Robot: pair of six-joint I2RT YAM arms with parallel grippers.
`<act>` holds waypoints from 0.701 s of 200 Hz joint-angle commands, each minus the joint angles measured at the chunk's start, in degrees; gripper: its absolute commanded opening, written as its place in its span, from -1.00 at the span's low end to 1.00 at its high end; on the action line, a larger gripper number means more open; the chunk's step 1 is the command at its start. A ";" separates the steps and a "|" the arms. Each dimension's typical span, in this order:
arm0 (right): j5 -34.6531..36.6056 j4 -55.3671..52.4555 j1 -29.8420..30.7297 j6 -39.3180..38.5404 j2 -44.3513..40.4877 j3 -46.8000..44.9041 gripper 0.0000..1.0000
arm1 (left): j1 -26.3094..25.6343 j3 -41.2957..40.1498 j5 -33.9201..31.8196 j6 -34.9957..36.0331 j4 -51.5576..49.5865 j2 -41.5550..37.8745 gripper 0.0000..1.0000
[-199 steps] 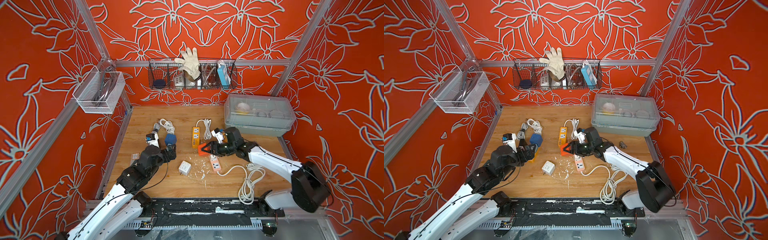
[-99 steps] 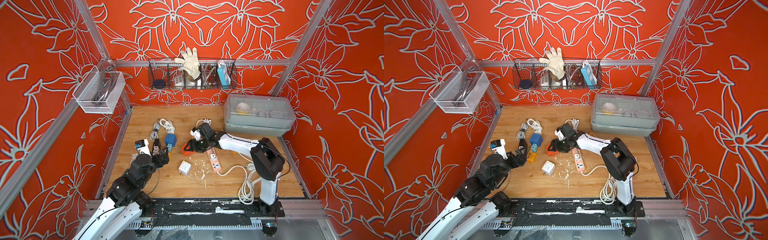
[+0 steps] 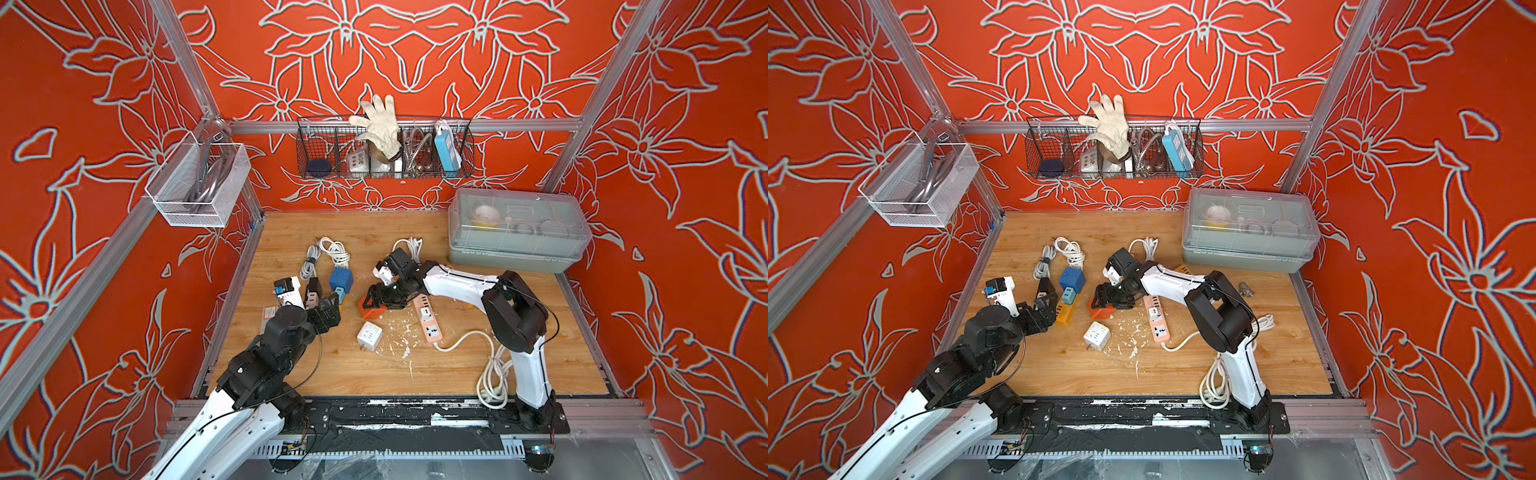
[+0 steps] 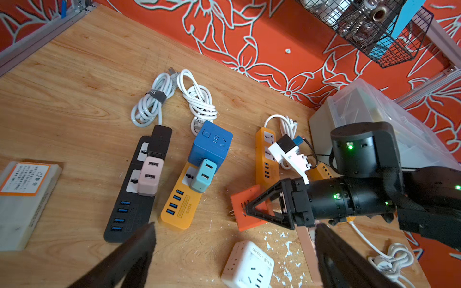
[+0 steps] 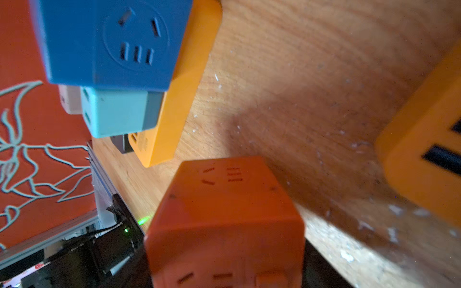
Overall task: Pull the plug off the socket
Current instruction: Place the plug at the center of the board.
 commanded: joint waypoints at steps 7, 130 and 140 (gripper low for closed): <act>5.75 -9.57 0.18 -7.60 -1.20 3.50 0.64 | 0.31 -0.55 2.71 -0.14 3.87 1.24 0.96; 22.07 -3.63 -0.83 -19.74 -43.28 -23.38 0.65 | 0.30 -3.32 15.45 -3.48 19.10 9.65 0.97; 24.24 -2.00 -1.25 -18.49 -47.87 -27.77 0.65 | 0.30 -3.50 16.66 -4.15 20.44 10.89 0.96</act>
